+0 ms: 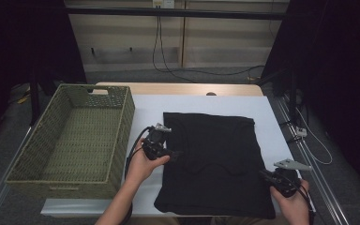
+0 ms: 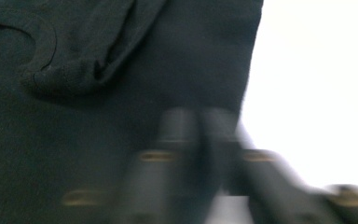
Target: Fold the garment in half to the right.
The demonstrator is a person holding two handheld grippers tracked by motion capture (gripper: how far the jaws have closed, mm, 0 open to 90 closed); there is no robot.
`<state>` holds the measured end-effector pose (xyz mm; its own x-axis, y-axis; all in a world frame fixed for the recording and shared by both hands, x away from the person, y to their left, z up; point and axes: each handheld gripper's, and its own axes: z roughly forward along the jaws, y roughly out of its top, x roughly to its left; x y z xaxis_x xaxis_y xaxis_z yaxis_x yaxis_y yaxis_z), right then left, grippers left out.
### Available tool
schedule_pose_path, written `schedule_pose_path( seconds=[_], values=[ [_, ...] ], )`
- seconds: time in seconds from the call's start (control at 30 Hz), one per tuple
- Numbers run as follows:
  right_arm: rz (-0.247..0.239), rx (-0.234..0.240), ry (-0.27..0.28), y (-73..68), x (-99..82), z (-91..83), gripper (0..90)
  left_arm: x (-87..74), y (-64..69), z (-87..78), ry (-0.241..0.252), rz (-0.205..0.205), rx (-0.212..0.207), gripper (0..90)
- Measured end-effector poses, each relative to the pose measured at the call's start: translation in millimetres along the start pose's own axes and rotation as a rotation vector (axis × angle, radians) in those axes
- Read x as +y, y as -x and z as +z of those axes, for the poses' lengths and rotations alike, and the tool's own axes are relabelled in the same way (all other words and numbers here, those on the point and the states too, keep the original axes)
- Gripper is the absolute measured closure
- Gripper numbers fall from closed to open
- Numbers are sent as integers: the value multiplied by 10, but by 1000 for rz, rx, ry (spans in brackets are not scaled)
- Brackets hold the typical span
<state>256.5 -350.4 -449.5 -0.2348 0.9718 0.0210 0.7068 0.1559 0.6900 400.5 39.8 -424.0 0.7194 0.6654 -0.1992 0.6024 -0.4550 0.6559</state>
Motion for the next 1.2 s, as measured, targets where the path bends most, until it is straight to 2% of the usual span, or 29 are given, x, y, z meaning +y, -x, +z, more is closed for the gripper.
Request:
schedule_pose_path(
  seconds=[0.03, 0.07, 0.1, 0.13, 0.17, 0.27, 0.3, 0.33, 0.37, 0.4, 0.43, 0.5, 0.53, 0.6, 0.63, 0.73, 0.77, 0.83, 0.93, 1.07, 1.1, 1.17, 1.2],
  values=[
    [4, 11, 4, 22, -7, 4, 900, -13, 46, -9, -7, 18, 3, 99],
    [12, 12, 3, 41, -6, -3, 900, -19, 69, -15, -10, 19, -4, 99],
    [4, -14, 0, 66, -5, -16, 900, -31, 87, -23, -4, 19, -16, 99],
    [4, -14, 0, 66, -5, -16, 900, -31, 87, -23, -4, 19, -16, 100],
    [40, -3, 10, 142, -29, -31, 900, -51, 106, -47, -3, 18, -28, 101],
    [14, -30, 5, 151, -24, -59, 900, -87, 129, -57, -15, 33, -19, 100],
    [15, -24, 10, 147, -17, -57, 900, -94, 130, -49, -17, 38, -25, 100],
    [15, -24, 10, 147, -17, -57, 900, -94, 130, -49, -17, 38, -25, 101],
    [-15, -41, 6, 112, -8, -42, 900, -101, 134, -32, -19, 30, -29, 101],
    [-15, -41, 6, 112, -8, -42, 900, -101, 134, -32, -19, 30, -29, 101],
    [-2, -8, 40, 63, 25, -43, 798, -101, 134, -22, -20, 30, -34, 103],
    [-15, 20, 47, -1, 79, -47, 723, -95, 141, -14, -7, 21, -45, 103],
    [-19, 23, 65, -51, 106, -42, 708, -91, 145, -17, -7, 21, -46, 102],
    [-25, 29, 67, -81, 124, -35, 707, -91, 157, -13, -1, 21, -40, 104],
    [-34, 44, 86, -149, 182, -8, 645, -93, 182, 0, 2, 27, -45, 107],
    [-39, 56, 102, -198, 235, 16, 611, -92, 201, 11, 2, 31, -52, 118],
    [-25, 85, 122, -242, 283, 48, 585, -85, 224, 19, 10, 41, -58, 127],
    [-43, 110, 139, -300, 330, 90, 549, -72, 239, 27, 14, 42, -65, 139],
    [-50, 138, 144, -373, 379, 156, 552, -58, 253, 39, 29, 49, -70, 161],
    [-62, 133, 116, -399, 386, 238, 565, -41, 278, 56, 38, 72, -81, 210],
    [-67, 123, 87, -387, 358, 286, 597, -36, 290, 65, 40, 86, -86, 225],
    [-67, 113, 77, -378, 339, 305, 620, -34, 312, 85, 32, 91, -86, 241],
    [-67, 138, 46, -372, 305, 325, 677, -40, 336, 112, 22, 105, -90, 262]
  ],
)
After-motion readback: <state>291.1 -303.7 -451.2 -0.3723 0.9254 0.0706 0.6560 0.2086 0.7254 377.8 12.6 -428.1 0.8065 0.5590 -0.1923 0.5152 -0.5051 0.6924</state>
